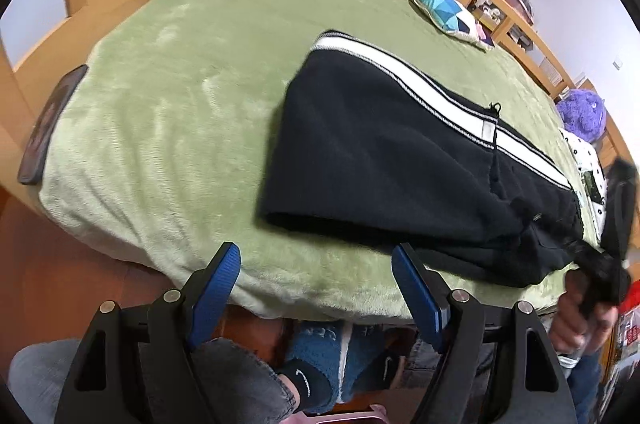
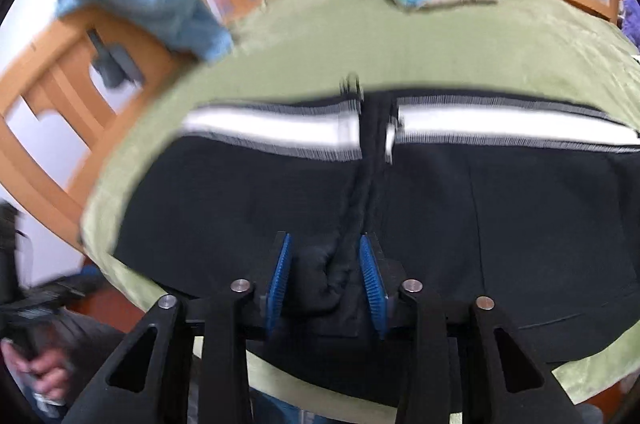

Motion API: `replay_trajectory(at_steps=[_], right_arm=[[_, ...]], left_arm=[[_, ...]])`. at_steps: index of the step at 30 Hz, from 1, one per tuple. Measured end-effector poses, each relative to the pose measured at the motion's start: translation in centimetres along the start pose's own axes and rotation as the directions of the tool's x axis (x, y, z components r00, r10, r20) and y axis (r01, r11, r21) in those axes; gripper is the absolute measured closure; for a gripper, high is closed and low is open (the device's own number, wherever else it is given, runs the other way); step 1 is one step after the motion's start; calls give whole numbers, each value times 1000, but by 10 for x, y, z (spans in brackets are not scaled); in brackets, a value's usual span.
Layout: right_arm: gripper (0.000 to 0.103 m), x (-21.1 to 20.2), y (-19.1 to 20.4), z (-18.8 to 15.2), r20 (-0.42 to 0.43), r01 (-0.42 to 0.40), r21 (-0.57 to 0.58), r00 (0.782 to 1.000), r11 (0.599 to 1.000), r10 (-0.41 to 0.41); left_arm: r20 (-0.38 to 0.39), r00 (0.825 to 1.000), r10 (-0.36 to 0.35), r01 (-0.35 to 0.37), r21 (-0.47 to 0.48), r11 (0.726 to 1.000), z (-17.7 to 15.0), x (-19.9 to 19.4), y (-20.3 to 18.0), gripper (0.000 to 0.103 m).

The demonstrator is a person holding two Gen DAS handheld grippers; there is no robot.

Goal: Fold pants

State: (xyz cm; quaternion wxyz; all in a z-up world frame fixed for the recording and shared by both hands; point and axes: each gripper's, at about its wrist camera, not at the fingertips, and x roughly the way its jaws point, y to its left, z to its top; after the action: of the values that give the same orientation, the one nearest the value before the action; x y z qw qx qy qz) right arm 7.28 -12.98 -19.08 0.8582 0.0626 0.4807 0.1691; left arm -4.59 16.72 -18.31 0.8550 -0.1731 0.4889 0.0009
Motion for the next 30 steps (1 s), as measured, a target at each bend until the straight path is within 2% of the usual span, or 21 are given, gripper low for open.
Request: replay_trajectory(at_steps=[2, 4, 5, 7, 9, 11, 13, 15, 17, 19, 23, 25, 28, 30], right_arm=[[88, 8, 3, -5, -33, -26, -21, 999, 999, 25], [91, 7, 13, -8, -27, -3, -105, 1000, 995, 1], [94, 4, 17, -9, -15, -3, -143, 1000, 990, 1], [96, -17, 13, -10, 70, -36, -158, 996, 987, 48], [96, -45, -10, -12, 160, -126, -83, 977, 988, 138], [96, -54, -32, -18, 185, -191, 7, 965, 982, 186], [96, -45, -35, -26, 144, -192, 16, 971, 981, 188], [95, -24, -29, -36, 48, -161, -29, 986, 987, 162], [93, -11, -21, -40, 4, -137, -66, 990, 988, 138], [92, -16, -20, -38, 39, -137, -81, 989, 987, 140], [85, -24, -28, -18, 122, -173, -5, 978, 985, 172], [85, -15, -26, -13, 111, -162, -3, 981, 987, 162], [86, 12, -26, -16, 40, -133, 7, 990, 991, 133], [85, 12, -28, -22, 52, -113, 3, 992, 994, 113]], left_arm=[[2, 1000, 2, -2, -21, 1000, 0, -1, 5, 26], [-11, 1000, -9, 8, -52, 999, 3, 4, 9, 26], [-16, 1000, -18, 17, -61, 998, 5, 7, 9, 26], [-16, 999, -29, 28, -61, 998, 10, 11, 8, 26], [-8, 999, -36, 35, -52, 998, 15, 14, 7, 26], [0, 999, -49, 49, -55, 997, 18, 17, 8, 26], [8, 997, -72, 73, -71, 995, 20, 21, 10, 26], [7, 996, -93, 94, -90, 992, 22, 26, 12, 26], [-3, 995, -100, 100, -99, 990, 24, 32, 15, 26], [-12, 995, -101, 100, -92, 991, 24, 36, 18, 26], [20, 992, -127, 128, -76, 989, 23, 39, 22, 26], [29, 989, -145, 147, -78, 986, 23, 45, 24, 26], [13, 985, -173, 173, -98, 980, 25, 63, 30, 26], [17, 983, -184, 185, -101, 978, 26, 72, 31, 26]])
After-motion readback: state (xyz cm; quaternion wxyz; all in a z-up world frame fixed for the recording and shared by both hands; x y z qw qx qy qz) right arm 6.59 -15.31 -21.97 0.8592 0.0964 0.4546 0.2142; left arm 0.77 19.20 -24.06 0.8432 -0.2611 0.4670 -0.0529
